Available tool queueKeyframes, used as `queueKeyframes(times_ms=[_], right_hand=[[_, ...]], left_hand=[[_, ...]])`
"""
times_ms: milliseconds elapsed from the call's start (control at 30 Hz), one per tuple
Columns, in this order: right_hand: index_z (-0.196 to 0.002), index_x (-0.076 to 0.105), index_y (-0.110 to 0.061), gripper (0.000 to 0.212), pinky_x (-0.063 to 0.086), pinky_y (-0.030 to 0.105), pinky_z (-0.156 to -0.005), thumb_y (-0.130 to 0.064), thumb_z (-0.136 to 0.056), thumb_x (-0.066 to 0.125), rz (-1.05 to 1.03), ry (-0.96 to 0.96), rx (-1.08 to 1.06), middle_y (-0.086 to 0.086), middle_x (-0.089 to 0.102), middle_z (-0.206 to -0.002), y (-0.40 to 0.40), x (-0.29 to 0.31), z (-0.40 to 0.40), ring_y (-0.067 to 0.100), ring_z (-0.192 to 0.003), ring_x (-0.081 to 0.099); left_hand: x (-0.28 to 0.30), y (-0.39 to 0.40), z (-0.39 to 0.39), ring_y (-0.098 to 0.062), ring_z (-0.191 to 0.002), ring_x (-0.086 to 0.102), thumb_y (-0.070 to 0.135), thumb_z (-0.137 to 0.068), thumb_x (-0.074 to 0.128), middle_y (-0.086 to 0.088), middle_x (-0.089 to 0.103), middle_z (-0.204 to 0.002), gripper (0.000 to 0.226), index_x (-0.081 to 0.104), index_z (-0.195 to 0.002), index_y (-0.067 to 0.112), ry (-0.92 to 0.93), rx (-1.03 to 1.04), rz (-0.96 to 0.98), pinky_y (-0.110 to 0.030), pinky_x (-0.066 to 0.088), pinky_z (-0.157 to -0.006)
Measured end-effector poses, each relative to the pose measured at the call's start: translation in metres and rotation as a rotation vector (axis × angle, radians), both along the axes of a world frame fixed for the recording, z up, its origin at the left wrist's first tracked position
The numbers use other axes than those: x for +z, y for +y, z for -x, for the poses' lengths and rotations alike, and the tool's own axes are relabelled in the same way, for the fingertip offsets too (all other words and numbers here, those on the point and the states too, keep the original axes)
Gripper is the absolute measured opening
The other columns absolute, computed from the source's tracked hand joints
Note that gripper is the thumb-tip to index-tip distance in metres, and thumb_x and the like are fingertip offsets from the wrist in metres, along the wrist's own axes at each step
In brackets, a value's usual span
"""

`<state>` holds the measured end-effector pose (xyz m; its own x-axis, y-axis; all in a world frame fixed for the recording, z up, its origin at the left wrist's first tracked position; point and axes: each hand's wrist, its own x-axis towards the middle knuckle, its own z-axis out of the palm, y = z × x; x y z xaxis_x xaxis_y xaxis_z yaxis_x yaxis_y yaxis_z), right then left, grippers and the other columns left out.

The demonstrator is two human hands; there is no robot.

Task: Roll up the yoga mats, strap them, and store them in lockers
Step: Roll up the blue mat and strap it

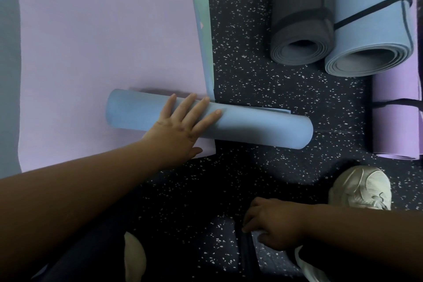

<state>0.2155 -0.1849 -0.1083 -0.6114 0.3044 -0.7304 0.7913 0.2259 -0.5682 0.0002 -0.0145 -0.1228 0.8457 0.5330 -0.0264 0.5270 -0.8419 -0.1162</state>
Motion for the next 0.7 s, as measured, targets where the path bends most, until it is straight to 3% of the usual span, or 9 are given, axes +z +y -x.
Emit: queueKeyframes(times_ms=[267, 367, 700], right_hand=[[-0.128, 0.06, -0.026, 0.038, 0.028, 0.028, -0.111, -0.018, -0.094, 0.047, 0.136, 0.002, -0.092, -0.006, 0.041, -0.146, -0.004, -0.001, 0.001, 0.015, -0.132, 0.03], [-0.124, 0.063, -0.027, 0.039, 0.033, 0.03, -0.11, -0.025, -0.087, 0.051, 0.247, -0.029, -0.126, -0.003, 0.049, -0.139, -0.008, -0.002, 0.003, 0.015, -0.128, 0.041], [-0.129, 0.059, -0.017, 0.039, 0.033, 0.03, -0.11, -0.015, -0.09, 0.053, 0.307, -0.072, -0.136, -0.001, 0.048, -0.141, -0.011, -0.009, 0.0, 0.018, -0.13, 0.043]], left_hand=[[0.0, -0.001, 0.0, -0.04, -0.126, 0.049, 0.057, -0.054, 0.081, -0.017, 0.047, -0.143, 0.112, 0.028, -0.145, 0.019, 0.018, 0.009, 0.002, -0.061, 0.036, -0.099], [0.0, -0.002, 0.0, -0.04, -0.126, 0.049, 0.055, -0.051, 0.083, -0.017, 0.047, -0.142, 0.114, 0.028, -0.144, 0.019, 0.02, 0.01, -0.002, -0.062, 0.037, -0.099], [0.0, -0.002, 0.001, -0.041, -0.126, 0.049, 0.049, -0.047, 0.085, -0.018, 0.047, -0.142, 0.117, 0.029, -0.144, 0.018, 0.025, 0.011, -0.005, -0.063, 0.038, -0.097]])
